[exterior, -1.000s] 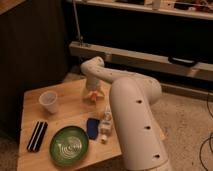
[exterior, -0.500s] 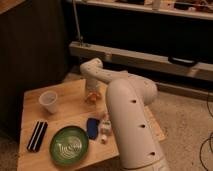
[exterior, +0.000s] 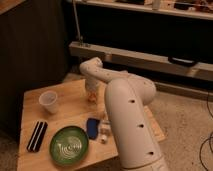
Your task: Place the pepper in the ceramic cup
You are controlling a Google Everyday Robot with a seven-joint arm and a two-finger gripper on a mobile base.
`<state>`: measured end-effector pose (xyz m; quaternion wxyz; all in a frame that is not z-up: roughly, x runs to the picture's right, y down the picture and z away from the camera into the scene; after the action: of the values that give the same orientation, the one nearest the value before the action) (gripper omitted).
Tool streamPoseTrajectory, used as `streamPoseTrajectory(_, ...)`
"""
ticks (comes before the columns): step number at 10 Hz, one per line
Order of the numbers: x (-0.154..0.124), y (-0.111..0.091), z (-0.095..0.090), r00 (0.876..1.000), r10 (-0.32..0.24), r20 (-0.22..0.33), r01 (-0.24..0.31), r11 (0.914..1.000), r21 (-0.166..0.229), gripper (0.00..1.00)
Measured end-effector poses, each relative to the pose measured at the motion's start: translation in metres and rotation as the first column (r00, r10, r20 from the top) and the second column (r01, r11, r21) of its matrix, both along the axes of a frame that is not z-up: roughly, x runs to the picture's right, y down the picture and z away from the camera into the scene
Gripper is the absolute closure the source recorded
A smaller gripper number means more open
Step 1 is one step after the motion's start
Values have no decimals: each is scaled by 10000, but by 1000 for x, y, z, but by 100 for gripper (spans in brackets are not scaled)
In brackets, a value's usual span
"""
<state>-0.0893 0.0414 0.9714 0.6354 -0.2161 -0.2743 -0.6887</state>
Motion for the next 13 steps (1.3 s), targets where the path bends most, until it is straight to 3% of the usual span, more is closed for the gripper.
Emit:
streamPoseTrajectory(3,-12,-21,-20,9981,-599,134,591,9968,543,88)
streamPoseTrajectory(4,-21,-35,-33,9957,-855,353,819,9923,931,88)
streamPoseTrajectory(6,-36,-59,-60,9892,-1170,885,1020,9821,1581,88)
streamPoseTrajectory(8,-50,-87,-93,9704,-1366,1990,906,9703,2244,88)
streamPoseTrajectory(9,-66,-102,-117,9356,-1505,3193,638,9618,2664,88)
streamPoseTrajectory(10,-78,-107,-129,9049,-1660,3918,503,9560,2890,88)
streamPoseTrajectory(11,-90,-110,-137,8742,-1799,4510,380,9514,3057,88)
streamPoseTrajectory(13,-106,-111,-145,8270,-2036,5241,179,9412,3374,88)
